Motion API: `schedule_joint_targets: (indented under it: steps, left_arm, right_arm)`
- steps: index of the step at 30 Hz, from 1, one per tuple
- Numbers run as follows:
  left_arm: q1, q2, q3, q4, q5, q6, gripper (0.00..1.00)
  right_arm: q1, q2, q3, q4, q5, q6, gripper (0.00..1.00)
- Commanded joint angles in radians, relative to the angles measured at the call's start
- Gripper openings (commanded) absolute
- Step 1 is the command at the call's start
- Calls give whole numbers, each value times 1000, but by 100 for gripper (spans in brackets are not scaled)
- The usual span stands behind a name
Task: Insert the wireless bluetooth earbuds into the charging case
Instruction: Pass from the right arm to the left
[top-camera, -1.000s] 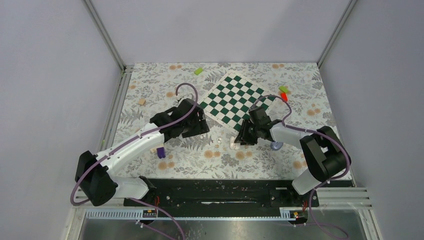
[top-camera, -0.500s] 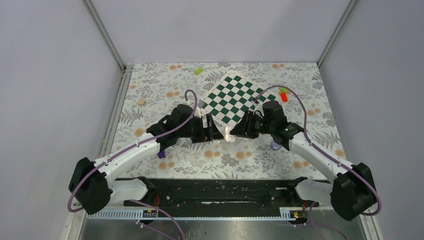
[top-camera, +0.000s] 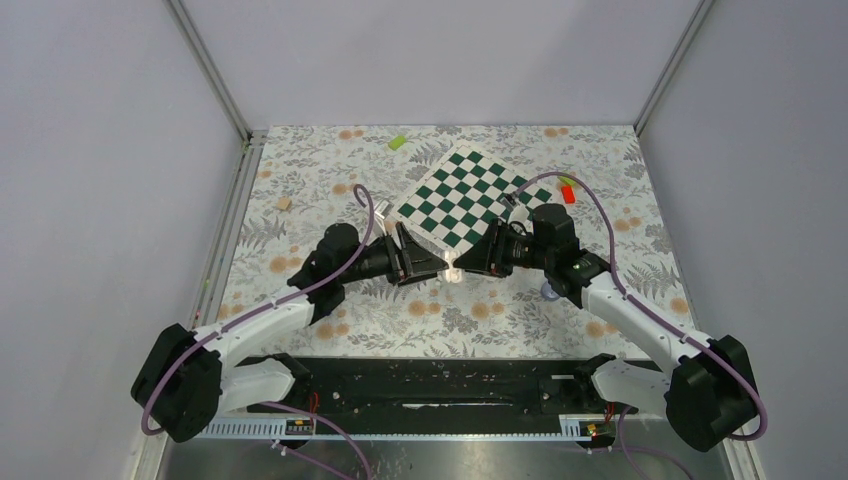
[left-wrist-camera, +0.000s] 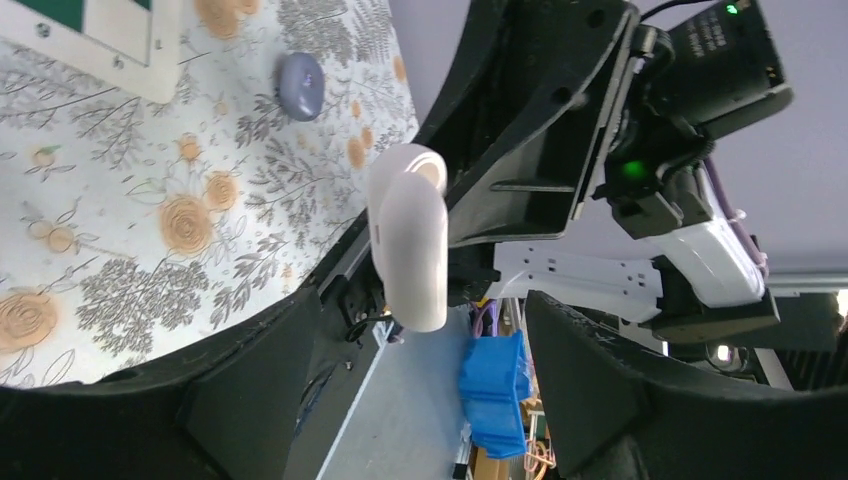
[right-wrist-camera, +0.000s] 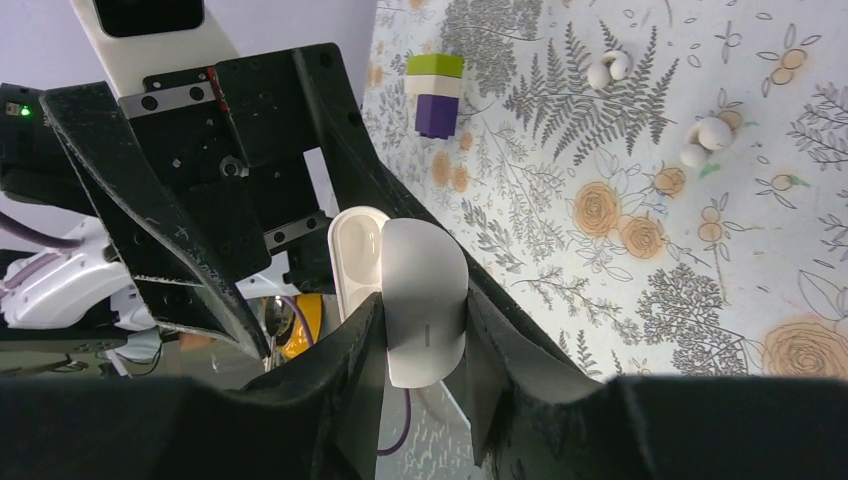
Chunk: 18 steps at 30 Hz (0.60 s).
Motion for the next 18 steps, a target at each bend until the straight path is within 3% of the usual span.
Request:
schedule_joint_targets:
  steps: [1,6,11,18]
  left_arm:
    - [2,19,-14,248,79,-76,74]
    - [2,37,-11,242,83,-69,61]
    - [2,45,-12,245,82,-69,58]
    - [1,53,-24,243,54,-80,46]
  right_arm:
    - [6,-11,2,80,-51,33,18]
    - [6,-11,-15,134,-77,71,18]
    - [6,-8,-20,150,-90,82,18]
    - [6,14,-35,197,-116,112,18]
